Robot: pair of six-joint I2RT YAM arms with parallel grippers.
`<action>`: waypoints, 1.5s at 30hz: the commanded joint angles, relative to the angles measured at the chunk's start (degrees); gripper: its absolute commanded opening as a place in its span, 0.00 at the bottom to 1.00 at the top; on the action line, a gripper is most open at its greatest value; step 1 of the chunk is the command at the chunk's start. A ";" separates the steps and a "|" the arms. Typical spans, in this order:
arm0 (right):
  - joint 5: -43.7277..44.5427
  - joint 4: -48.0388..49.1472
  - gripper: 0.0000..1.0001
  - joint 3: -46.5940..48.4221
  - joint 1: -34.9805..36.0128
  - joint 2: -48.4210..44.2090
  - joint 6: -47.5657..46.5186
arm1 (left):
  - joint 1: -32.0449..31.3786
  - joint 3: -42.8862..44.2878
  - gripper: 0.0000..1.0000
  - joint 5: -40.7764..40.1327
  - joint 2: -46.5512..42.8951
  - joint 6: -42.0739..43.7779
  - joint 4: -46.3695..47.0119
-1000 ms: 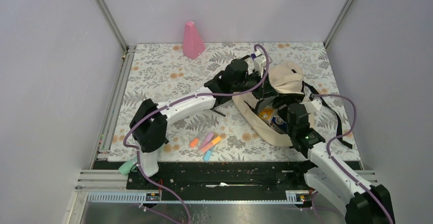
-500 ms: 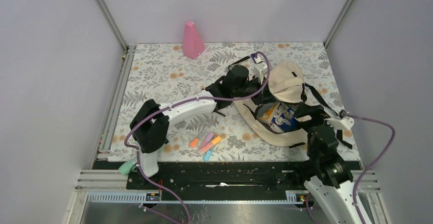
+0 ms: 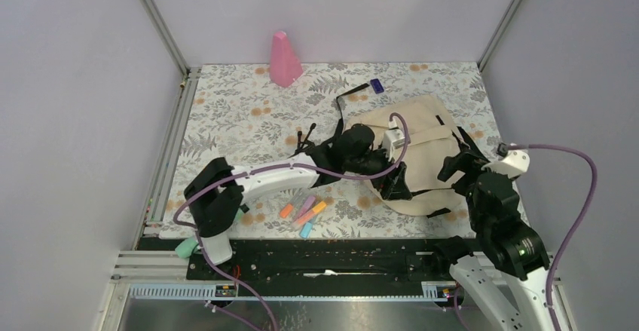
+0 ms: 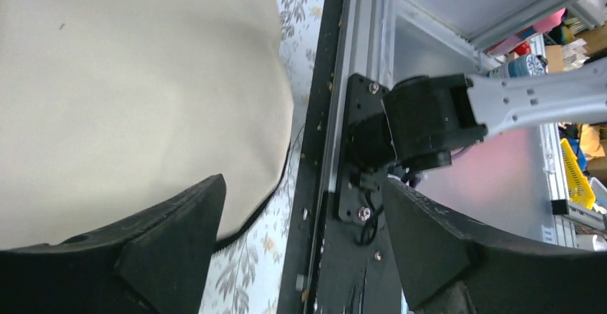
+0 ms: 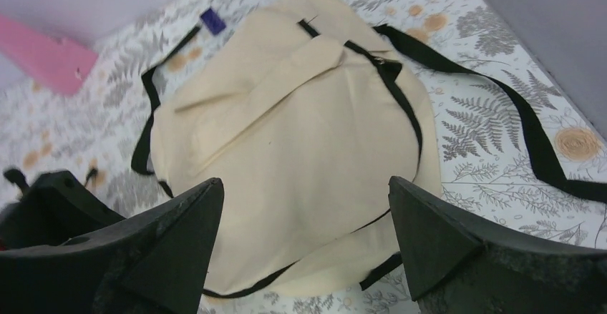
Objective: Pack the student bag
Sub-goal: Place the book in the student bag.
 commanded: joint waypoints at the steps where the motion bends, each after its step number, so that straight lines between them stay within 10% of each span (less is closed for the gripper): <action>1: -11.88 -0.39 0.91 4.21 0.02 5.45 -8.17 | 2.90 -2.71 0.85 -2.49 -11.57 3.98 -3.16; 15: -37.20 6.14 0.78 10.14 1.92 33.06 -13.46 | 27.59 -4.30 0.90 -7.03 -26.71 3.79 -25.29; 24: -35.52 4.67 0.73 18.56 8.98 52.64 -19.71 | 35.70 -8.50 0.92 -2.47 -27.80 -2.80 -20.55; 32: -28.76 2.68 0.50 29.67 15.38 70.48 -24.45 | 37.92 -9.56 0.92 -2.41 -27.58 -3.88 -20.20; 45: -20.51 2.66 0.44 35.88 15.89 81.91 -29.08 | 37.99 -9.20 0.92 -2.94 -27.85 -3.24 -21.02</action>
